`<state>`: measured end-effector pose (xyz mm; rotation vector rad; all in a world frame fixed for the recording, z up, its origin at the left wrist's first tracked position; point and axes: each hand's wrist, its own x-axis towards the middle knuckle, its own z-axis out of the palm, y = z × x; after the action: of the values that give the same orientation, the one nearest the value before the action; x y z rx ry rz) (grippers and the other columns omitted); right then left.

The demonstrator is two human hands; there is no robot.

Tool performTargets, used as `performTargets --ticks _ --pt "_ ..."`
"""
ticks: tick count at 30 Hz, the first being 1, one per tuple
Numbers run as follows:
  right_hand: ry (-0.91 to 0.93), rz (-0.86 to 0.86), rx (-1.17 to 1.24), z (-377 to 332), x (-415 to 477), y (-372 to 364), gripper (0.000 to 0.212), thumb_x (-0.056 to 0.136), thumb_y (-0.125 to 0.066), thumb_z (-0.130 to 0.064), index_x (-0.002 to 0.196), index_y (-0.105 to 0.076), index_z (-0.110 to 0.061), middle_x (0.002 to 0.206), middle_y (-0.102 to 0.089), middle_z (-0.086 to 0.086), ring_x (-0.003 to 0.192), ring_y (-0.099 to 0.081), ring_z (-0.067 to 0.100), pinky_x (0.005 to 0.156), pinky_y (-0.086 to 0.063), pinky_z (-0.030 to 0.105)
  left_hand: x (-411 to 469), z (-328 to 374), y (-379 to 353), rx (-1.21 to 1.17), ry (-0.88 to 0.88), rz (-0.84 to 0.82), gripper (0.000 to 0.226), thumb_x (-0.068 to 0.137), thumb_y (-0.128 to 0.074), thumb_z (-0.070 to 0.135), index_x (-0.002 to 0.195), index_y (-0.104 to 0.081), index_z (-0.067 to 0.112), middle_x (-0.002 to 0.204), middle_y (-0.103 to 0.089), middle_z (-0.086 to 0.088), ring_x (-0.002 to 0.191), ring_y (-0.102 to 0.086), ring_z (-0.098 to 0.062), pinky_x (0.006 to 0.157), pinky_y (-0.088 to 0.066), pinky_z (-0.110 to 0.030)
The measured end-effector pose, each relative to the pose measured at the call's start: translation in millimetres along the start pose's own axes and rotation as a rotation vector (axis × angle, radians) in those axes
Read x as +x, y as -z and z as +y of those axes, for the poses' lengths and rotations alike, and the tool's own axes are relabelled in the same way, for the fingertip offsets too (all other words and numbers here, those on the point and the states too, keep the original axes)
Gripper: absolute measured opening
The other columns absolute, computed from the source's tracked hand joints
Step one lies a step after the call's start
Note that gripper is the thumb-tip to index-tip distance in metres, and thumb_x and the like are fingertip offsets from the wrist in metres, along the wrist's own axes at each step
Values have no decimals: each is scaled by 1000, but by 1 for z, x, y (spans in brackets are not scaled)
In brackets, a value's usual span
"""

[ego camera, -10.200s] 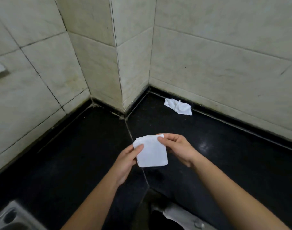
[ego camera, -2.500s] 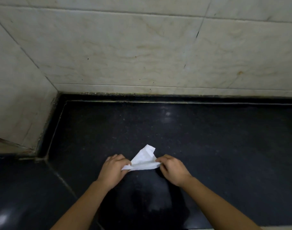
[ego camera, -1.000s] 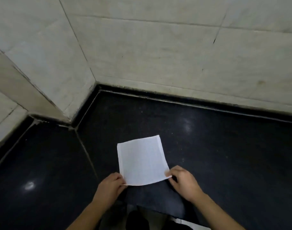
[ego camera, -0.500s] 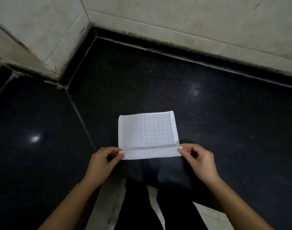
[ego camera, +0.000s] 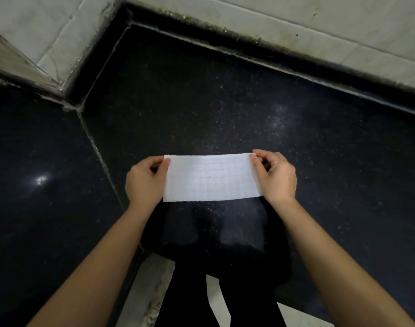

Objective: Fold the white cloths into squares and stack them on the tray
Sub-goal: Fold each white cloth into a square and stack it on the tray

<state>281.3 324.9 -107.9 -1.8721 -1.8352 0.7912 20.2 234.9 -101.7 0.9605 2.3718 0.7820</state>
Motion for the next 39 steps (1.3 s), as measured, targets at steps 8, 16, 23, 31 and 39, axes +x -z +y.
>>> performTargets --ticks 8,16,23,31,39 --pt "46 2 -114 0 -5 -5 32 101 -52 -44 126 -65 -29 102 -52 -13 86 -56 8 82 -56 40 -7 -10 -9 212 -242 82 26 96 -60 34 113 -70 16 94 -63 0 85 -59 -18 67 -52 -38" --pt "414 -83 -379 -19 -39 -10 51 107 -35 -37 153 -35 -14 161 -25 15 149 -23 31 120 -22 46 -15 -18 -7 404 -772 19 47 103 -48 33 142 -50 7 151 -42 -17 140 -39 -31 106 -37 -44" --pt "381 -351 -645 0 -36 -27 72 103 -14 -62 160 -4 -19 167 9 11 153 12 28 124 -3 53 -5 -32 -9 777 -740 -364 74 100 -15 59 158 -11 13 165 1 -14 153 3 -28 121 -10 -57" --pt "158 -146 -274 8 -63 19 65 101 -40 -58 152 -37 -18 158 -29 6 145 -26 22 119 -20 37 13 8 15 509 -822 -306 50 97 -56 36 138 -52 9 150 -39 -19 140 -34 -36 106 -40 -56" --pt "125 134 -395 19 -85 9 27 87 -74 -42 104 -77 -20 82 -64 0 73 -60 23 68 -50 36 22 113 -65 556 -1267 -548 60 91 -60 5 148 -43 18 149 -41 -12 135 -38 -31 100 -45 -46"
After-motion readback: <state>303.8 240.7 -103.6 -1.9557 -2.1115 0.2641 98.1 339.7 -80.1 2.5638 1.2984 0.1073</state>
